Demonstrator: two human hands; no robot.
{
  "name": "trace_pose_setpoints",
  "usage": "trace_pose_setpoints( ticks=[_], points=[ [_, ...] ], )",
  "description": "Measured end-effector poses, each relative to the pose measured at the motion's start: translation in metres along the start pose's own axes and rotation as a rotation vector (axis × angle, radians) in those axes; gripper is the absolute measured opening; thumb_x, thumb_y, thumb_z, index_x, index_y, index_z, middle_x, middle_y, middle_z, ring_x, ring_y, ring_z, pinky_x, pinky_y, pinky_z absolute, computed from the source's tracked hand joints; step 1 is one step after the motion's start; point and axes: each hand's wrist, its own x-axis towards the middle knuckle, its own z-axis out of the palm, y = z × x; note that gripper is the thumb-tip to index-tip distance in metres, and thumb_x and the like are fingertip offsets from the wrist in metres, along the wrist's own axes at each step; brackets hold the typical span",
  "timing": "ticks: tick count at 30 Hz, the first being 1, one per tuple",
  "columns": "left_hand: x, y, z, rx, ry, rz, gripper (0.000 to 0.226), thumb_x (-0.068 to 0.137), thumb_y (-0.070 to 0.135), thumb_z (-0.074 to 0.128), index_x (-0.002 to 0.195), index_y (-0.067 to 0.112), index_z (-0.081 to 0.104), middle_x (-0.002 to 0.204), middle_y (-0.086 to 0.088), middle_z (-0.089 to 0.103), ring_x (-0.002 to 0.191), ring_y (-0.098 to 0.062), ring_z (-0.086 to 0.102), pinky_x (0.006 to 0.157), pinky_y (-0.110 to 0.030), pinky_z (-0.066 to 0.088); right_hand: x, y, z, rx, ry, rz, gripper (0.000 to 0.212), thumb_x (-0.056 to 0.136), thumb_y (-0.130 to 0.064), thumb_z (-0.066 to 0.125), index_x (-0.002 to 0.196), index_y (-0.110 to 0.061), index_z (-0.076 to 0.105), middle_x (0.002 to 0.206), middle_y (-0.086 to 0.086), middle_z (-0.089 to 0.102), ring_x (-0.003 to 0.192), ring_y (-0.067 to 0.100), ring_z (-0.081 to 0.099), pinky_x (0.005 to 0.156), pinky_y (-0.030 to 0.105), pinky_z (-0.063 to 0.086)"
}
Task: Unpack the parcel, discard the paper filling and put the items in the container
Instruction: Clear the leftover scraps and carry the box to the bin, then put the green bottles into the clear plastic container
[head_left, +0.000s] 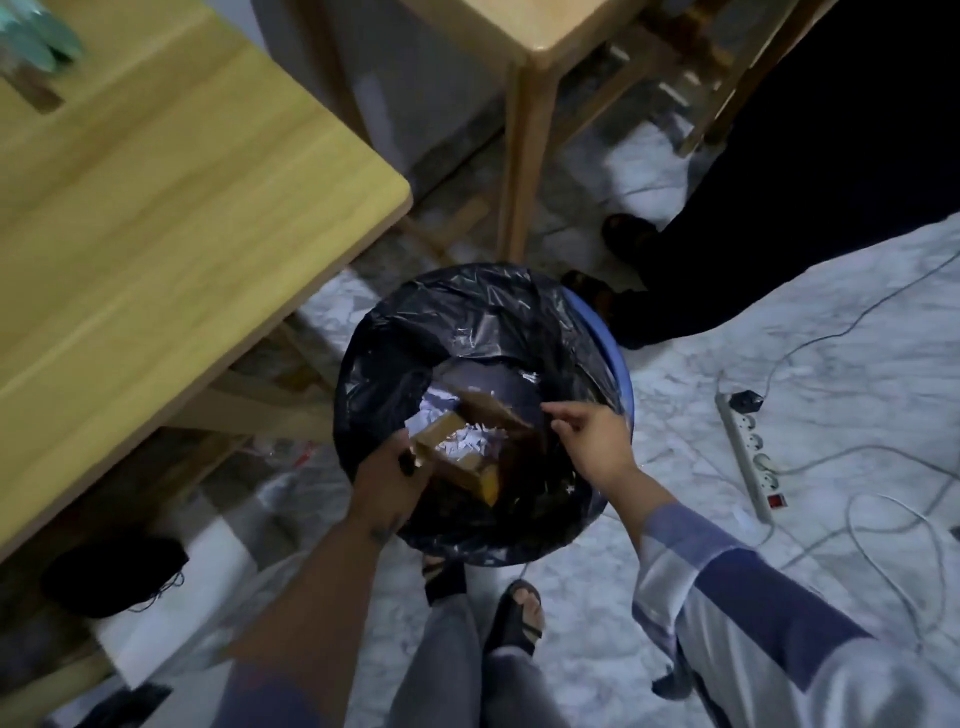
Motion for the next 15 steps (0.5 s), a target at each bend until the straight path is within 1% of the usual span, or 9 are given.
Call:
trace_pose_setpoints(
  ticks=[1, 2, 4, 5, 8, 9, 11, 13, 15],
  points=[
    [-0.001, 0.003, -0.001, 0.002, -0.021, 0.016, 0.051, 0.091, 0.022, 0.062, 0.136, 0.005, 0.046, 0.137, -0.008, 0.053, 0.126, -0.018, 0.047, 0.089, -0.01, 0.028, -0.002, -0.004, 0.002, 0.004, -0.026, 0.008, 0.028, 0.089, -0.002, 0.056, 0.111, -0.013, 0.07, 0.111, 0.008, 0.071, 0.105, 0.022, 0.065, 0.086, 0.021, 0.045],
    [-0.004, 0.007, -0.004, -0.014, -0.042, 0.035, 0.051, 0.09, 0.02, 0.062, 0.137, 0.006, 0.046, 0.137, -0.006, 0.053, 0.126, -0.015, 0.047, 0.091, -0.01, 0.029, -0.005, -0.011, 0.002, 0.008, -0.051, 0.017, 0.028, 0.089, -0.002, 0.057, 0.111, -0.012, 0.069, 0.11, 0.009, 0.072, 0.104, 0.022, 0.066, 0.087, 0.022, 0.045],
    [-0.011, 0.016, -0.011, -0.081, -0.051, 0.028, 0.054, 0.088, 0.017, 0.064, 0.138, 0.006, 0.044, 0.138, -0.007, 0.052, 0.129, -0.02, 0.047, 0.101, -0.02, 0.034, -0.014, -0.026, -0.002, -0.019, -0.087, 0.028, 0.028, 0.089, -0.005, 0.057, 0.114, -0.011, 0.067, 0.11, 0.008, 0.071, 0.103, 0.021, 0.065, 0.084, 0.02, 0.044],
    [-0.016, 0.023, -0.016, -0.106, -0.049, 0.021, 0.055, 0.088, 0.015, 0.064, 0.138, 0.005, 0.044, 0.138, -0.009, 0.052, 0.13, -0.022, 0.047, 0.102, -0.022, 0.035, -0.018, -0.035, -0.005, -0.041, -0.096, 0.024, 0.028, 0.089, -0.007, 0.058, 0.116, -0.012, 0.067, 0.111, 0.007, 0.071, 0.105, 0.02, 0.065, 0.083, 0.02, 0.043],
    [-0.038, 0.047, -0.037, -0.086, -0.062, 0.083, 0.053, 0.09, 0.016, 0.062, 0.138, 0.006, 0.043, 0.138, -0.009, 0.053, 0.128, -0.022, 0.048, 0.094, -0.017, 0.033, -0.036, -0.062, -0.019, -0.09, -0.124, -0.012, 0.03, 0.089, -0.012, 0.06, 0.118, -0.014, 0.064, 0.112, 0.007, 0.07, 0.109, 0.021, 0.063, 0.087, 0.021, 0.043],
    [-0.047, 0.055, -0.045, -0.087, -0.07, 0.091, 0.052, 0.091, 0.017, 0.061, 0.139, 0.007, 0.043, 0.138, -0.008, 0.053, 0.128, -0.021, 0.049, 0.094, -0.016, 0.033, -0.045, -0.073, -0.026, -0.112, -0.133, -0.031, 0.03, 0.089, -0.013, 0.06, 0.119, -0.014, 0.064, 0.113, 0.006, 0.07, 0.109, 0.021, 0.063, 0.085, 0.02, 0.042],
    [-0.065, 0.07, -0.063, -0.12, -0.093, 0.094, 0.05, 0.091, 0.015, 0.061, 0.138, 0.008, 0.044, 0.137, -0.008, 0.053, 0.125, -0.02, 0.051, 0.095, -0.018, 0.036, -0.063, -0.098, -0.041, -0.149, -0.136, -0.086, 0.031, 0.09, -0.015, 0.059, 0.12, -0.014, 0.063, 0.116, 0.007, 0.069, 0.11, 0.021, 0.062, 0.085, 0.021, 0.042],
    [-0.083, 0.084, -0.083, -0.13, -0.107, 0.114, 0.047, 0.091, 0.013, 0.06, 0.136, 0.007, 0.045, 0.134, -0.01, 0.055, 0.115, -0.018, 0.055, 0.095, -0.023, 0.042, -0.082, -0.125, -0.055, -0.172, -0.118, -0.144, 0.031, 0.09, -0.015, 0.057, 0.121, -0.014, 0.063, 0.116, 0.007, 0.069, 0.109, 0.021, 0.062, 0.085, 0.023, 0.043],
    [-0.103, 0.098, -0.107, -0.127, -0.103, 0.141, 0.046, 0.092, 0.015, 0.059, 0.136, 0.009, 0.045, 0.131, -0.007, 0.056, 0.106, -0.014, 0.054, 0.091, -0.023, 0.043, -0.101, -0.153, -0.068, -0.195, -0.073, -0.199, 0.03, 0.09, -0.014, 0.056, 0.118, -0.015, 0.064, 0.114, 0.006, 0.07, 0.107, 0.02, 0.063, 0.082, 0.02, 0.042]
  ],
)
